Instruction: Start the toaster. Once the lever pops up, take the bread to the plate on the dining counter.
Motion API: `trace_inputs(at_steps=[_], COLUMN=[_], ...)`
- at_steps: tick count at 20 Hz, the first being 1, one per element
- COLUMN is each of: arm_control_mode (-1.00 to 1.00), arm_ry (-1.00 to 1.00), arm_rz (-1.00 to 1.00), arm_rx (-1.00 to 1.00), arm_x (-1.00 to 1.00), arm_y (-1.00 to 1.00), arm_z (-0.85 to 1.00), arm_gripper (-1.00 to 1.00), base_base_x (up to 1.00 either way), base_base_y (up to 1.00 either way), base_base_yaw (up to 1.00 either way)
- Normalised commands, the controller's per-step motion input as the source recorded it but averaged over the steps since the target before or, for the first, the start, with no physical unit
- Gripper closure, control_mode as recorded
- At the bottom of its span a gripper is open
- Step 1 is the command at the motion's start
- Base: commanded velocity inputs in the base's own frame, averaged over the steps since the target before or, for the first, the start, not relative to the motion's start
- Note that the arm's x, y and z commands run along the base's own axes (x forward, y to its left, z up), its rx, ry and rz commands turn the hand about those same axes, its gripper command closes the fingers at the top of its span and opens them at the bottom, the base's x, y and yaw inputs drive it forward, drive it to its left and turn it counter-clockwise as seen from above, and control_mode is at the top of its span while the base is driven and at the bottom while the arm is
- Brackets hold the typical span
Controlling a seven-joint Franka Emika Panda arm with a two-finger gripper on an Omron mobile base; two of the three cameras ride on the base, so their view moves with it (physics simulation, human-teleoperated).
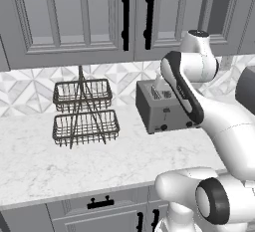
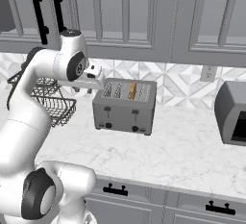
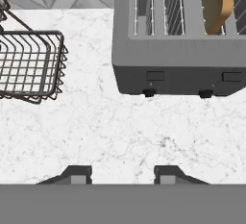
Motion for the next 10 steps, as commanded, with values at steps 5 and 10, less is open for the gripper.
trace_inputs(at_steps=[5,10], arm_control_mode=[-1.0,-1.0], arm_ry=[-0.04,-0.04], arm_rz=[0.0,0.01], arm_rx=[0.0,0.05], arm_x=[-0.29,-0.22], arm_y=[-0.11,-0.84], arm_z=[-0.18,-0.39], arm_gripper=[-1.0,-1.0], base_base_x=[0.0,0.0], base_base_y=[0.0,0.0], base_base_yaw=[0.0,0.0])
